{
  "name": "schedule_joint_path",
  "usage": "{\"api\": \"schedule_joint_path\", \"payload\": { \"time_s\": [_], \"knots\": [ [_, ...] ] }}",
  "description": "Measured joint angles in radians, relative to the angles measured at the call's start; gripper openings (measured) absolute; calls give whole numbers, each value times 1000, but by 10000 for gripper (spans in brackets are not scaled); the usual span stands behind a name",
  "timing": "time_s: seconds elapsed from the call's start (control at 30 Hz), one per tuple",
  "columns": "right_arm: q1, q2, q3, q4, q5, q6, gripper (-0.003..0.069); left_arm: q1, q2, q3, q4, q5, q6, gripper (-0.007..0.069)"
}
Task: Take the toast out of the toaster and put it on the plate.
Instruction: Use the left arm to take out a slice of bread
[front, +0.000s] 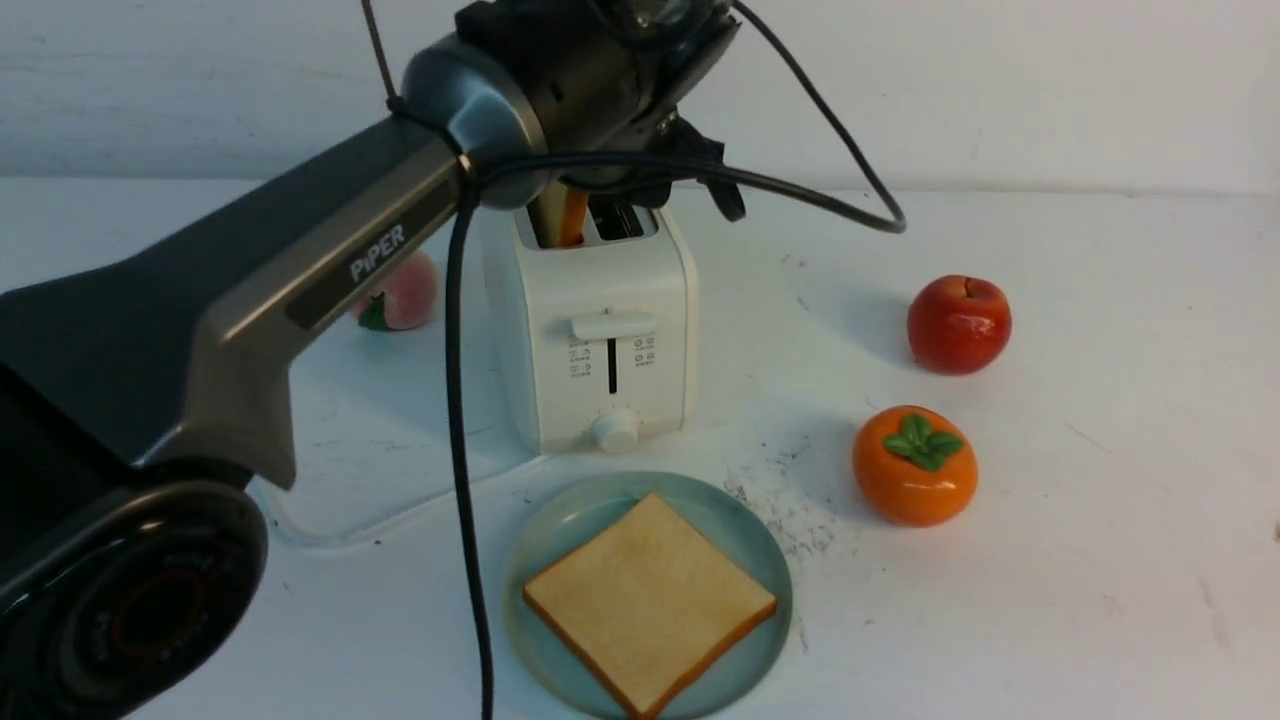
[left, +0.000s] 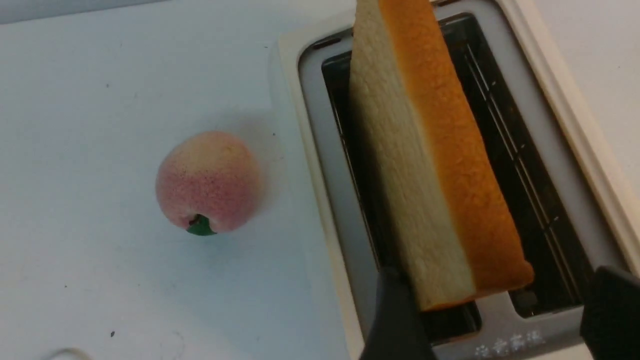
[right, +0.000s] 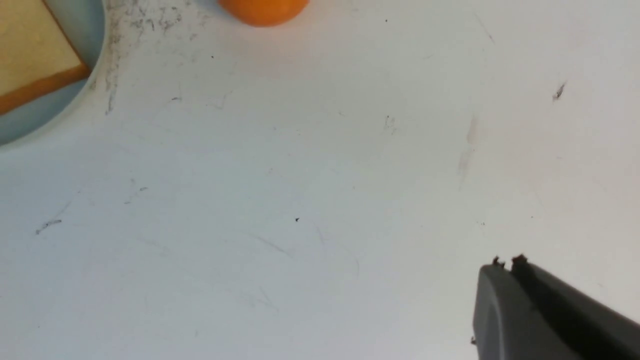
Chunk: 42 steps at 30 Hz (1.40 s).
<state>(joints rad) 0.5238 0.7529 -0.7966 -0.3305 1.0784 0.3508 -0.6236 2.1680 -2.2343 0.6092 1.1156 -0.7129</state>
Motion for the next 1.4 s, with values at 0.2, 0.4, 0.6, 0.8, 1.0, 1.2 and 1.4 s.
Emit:
{"api": "schedule_joint_path", "payload": {
  "time_s": [0.2, 0.4, 0.6, 0.8, 1.0, 1.2, 1.4],
  "knots": [
    [0, -2, 0, 0, 0, 0, 33, 0, 20, -2, 68, -16, -1, 454],
    [0, -2, 0, 0, -10, 0, 36, 0, 62, -3, 76, -20, -1, 422],
    [0, -2, 0, 1, -15, 0, 41, 0, 86, -3, 81, -27, -1, 394],
    [0, -2, 0, 1, -16, 0, 47, 0, 97, -3, 108, -30, -1, 393],
    [0, -2, 0, 1, -16, 0, 48, 0, 102, -3, 138, -37, -1, 393],
    [0, -2, 0, 4, -18, 0, 55, 0, 102, -3, 183, -52, -1, 393],
    [0, -2, 0, 4, -22, 0, 64, 0, 118, -3, 269, -37, -117, 393]
  ]
}}
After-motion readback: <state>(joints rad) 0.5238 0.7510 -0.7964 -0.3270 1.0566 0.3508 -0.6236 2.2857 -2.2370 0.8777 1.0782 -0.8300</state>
